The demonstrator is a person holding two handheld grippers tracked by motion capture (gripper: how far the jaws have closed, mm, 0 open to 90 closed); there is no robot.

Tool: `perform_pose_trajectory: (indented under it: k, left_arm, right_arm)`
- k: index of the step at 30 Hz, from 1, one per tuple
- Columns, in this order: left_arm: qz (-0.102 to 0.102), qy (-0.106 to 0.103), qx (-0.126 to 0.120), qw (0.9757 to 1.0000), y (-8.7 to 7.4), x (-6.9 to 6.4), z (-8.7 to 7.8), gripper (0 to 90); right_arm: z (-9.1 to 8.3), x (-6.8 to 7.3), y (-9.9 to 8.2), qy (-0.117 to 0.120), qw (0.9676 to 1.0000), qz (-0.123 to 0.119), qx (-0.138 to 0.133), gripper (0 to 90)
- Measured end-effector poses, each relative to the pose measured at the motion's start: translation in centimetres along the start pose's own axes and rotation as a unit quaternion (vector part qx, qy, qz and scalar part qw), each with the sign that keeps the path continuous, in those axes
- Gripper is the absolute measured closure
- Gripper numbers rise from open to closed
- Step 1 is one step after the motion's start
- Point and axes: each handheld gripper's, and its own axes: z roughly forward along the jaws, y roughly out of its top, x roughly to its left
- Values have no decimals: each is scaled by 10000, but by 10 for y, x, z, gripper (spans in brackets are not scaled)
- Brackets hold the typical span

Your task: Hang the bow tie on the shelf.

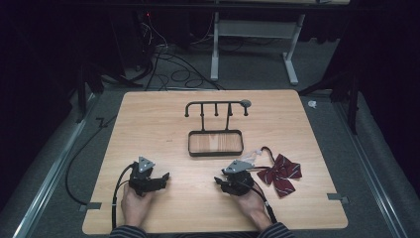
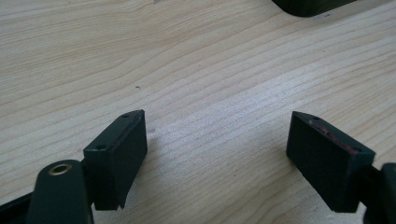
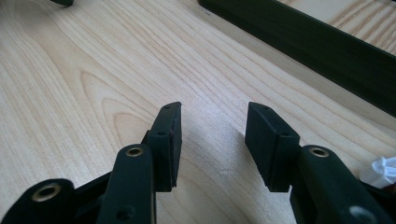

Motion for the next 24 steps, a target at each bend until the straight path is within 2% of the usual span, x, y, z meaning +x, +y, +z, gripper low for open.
perform_pose_trajectory:
  k: [10, 24]
  left_arm:
    - [0, -7, -1, 10000, 0, 0, 0, 207]
    - [5, -12, 16, 10000, 0, 0, 0, 208]
  right_arm:
    - [-13, -2, 1, 48, 9998, 23, -171, 640]
    - [-37, -13, -5, -16, 9989, 236, -417, 684]
